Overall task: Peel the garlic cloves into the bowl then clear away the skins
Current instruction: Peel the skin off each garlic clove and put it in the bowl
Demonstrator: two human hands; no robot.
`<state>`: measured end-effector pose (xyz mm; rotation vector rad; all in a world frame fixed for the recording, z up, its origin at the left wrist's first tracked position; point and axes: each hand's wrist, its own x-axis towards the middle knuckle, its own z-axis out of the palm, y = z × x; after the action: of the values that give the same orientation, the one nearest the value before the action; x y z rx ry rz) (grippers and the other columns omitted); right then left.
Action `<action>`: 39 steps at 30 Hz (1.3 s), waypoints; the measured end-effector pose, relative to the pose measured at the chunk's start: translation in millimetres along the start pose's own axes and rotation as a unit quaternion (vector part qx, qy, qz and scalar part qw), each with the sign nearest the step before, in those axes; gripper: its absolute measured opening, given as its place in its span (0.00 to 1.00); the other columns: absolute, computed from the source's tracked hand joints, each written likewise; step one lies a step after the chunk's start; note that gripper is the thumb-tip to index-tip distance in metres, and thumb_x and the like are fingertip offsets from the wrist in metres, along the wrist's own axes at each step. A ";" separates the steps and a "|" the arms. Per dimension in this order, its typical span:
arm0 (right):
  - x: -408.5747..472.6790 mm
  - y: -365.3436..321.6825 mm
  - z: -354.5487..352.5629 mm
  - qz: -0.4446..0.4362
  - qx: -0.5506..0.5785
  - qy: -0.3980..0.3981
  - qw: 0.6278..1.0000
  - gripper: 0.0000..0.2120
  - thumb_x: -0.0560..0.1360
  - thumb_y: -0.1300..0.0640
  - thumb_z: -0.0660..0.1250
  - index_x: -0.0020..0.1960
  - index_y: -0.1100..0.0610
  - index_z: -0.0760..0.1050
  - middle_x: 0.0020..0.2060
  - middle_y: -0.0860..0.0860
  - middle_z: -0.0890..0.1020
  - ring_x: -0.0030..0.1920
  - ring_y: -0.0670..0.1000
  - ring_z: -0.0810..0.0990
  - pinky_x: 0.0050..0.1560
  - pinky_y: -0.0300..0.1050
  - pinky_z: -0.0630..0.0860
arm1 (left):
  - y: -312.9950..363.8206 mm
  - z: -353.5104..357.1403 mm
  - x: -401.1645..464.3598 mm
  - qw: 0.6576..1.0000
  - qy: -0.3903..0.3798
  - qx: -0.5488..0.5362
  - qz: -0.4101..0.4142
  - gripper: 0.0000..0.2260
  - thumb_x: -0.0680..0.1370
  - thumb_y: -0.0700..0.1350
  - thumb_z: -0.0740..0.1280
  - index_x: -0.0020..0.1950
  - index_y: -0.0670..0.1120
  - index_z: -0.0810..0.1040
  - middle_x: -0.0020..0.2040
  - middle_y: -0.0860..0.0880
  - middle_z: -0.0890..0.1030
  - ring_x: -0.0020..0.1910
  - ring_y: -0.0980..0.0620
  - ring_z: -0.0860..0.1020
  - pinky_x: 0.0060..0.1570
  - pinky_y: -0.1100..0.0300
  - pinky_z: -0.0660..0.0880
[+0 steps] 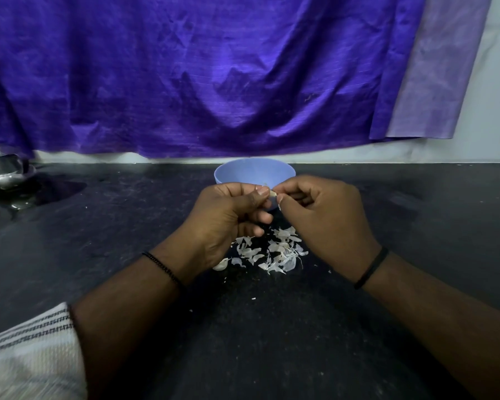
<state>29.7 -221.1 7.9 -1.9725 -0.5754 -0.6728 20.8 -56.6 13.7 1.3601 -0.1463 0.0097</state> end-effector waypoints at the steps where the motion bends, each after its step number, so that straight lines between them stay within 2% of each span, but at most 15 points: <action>1: -0.4 -0.2 -0.3 -0.001 0.001 -0.004 1.000 0.05 0.74 0.61 0.72 0.48 0.55 0.86 0.38 0.44 0.86 0.39 0.38 0.83 0.41 0.29 0.77 | -0.3 0.1 0.1 1.000 -0.001 0.004 0.002 0.07 0.74 0.41 0.69 0.47 0.37 0.81 0.38 0.44 0.83 0.31 0.54 0.78 0.25 0.63 0.75; 3: -0.7 -0.2 -1.1 -0.007 -0.005 -0.006 1.000 0.04 0.74 0.60 0.72 0.47 0.54 0.85 0.37 0.44 0.85 0.38 0.38 0.83 0.41 0.31 0.78 | -0.7 0.2 0.0 1.000 -0.003 0.009 0.005 0.06 0.76 0.40 0.68 0.47 0.36 0.81 0.38 0.45 0.83 0.31 0.54 0.78 0.26 0.63 0.75; 8: -2.1 0.2 -1.2 -0.037 -0.047 0.011 0.998 0.03 0.73 0.57 0.73 0.45 0.53 0.85 0.35 0.44 0.85 0.36 0.40 0.82 0.39 0.39 0.80 | -1.6 0.8 -0.5 0.999 -0.007 0.030 0.021 0.12 0.70 0.44 0.71 0.46 0.36 0.81 0.37 0.44 0.83 0.30 0.53 0.78 0.25 0.63 0.74; 11: -3.2 -0.5 -0.3 -0.042 -0.059 0.021 0.997 0.02 0.72 0.56 0.73 0.42 0.53 0.84 0.32 0.44 0.83 0.33 0.42 0.81 0.36 0.43 0.79 | -3.1 0.9 0.7 0.999 -0.006 0.036 0.024 0.14 0.69 0.44 0.71 0.48 0.34 0.81 0.37 0.43 0.82 0.30 0.52 0.78 0.25 0.63 0.74; 19: -3.0 -0.8 1.5 -0.071 -0.095 0.035 0.992 0.03 0.69 0.56 0.74 0.38 0.52 0.81 0.29 0.44 0.80 0.32 0.44 0.78 0.33 0.43 0.76 | -4.7 0.8 1.8 0.998 0.001 0.050 0.032 0.07 0.77 0.36 0.67 0.50 0.32 0.81 0.34 0.44 0.82 0.29 0.53 0.78 0.25 0.63 0.74; 25: -2.9 0.2 5.6 -0.079 -0.110 0.043 0.990 0.06 0.67 0.55 0.75 0.36 0.52 0.78 0.29 0.44 0.80 0.32 0.44 0.77 0.32 0.40 0.74 | -4.7 3.1 0.8 0.999 0.011 0.039 0.026 0.08 0.77 0.35 0.67 0.51 0.32 0.81 0.35 0.43 0.82 0.29 0.53 0.78 0.26 0.64 0.75; 29: -2.4 -0.6 8.0 -0.018 -0.069 0.040 0.997 0.07 0.68 0.55 0.76 0.36 0.53 0.78 0.29 0.44 0.80 0.34 0.43 0.79 0.33 0.38 0.75 | -3.5 4.9 0.1 1.000 0.008 0.014 0.012 0.08 0.76 0.35 0.67 0.51 0.32 0.80 0.34 0.41 0.81 0.28 0.53 0.78 0.24 0.64 0.75; 34: -1.5 -1.0 6.7 0.015 -0.016 0.001 1.000 0.04 0.72 0.56 0.74 0.40 0.55 0.81 0.32 0.42 0.81 0.35 0.38 0.79 0.35 0.29 0.73 | -3.3 0.9 0.8 1.000 0.019 0.010 0.012 0.06 0.76 0.36 0.68 0.49 0.34 0.81 0.35 0.43 0.82 0.28 0.53 0.78 0.25 0.64 0.76; 39: -2.4 -0.7 4.0 0.024 0.000 0.007 1.000 0.02 0.73 0.58 0.73 0.41 0.55 0.83 0.34 0.43 0.83 0.36 0.39 0.81 0.36 0.29 0.74 | -3.0 1.5 1.2 1.000 0.015 0.010 0.022 0.06 0.77 0.36 0.67 0.49 0.34 0.81 0.35 0.43 0.83 0.29 0.53 0.80 0.27 0.64 0.77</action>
<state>28.5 -217.6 5.1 -1.9738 -0.5187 -0.6562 22.1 -58.8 11.2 1.3749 -0.1525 0.0689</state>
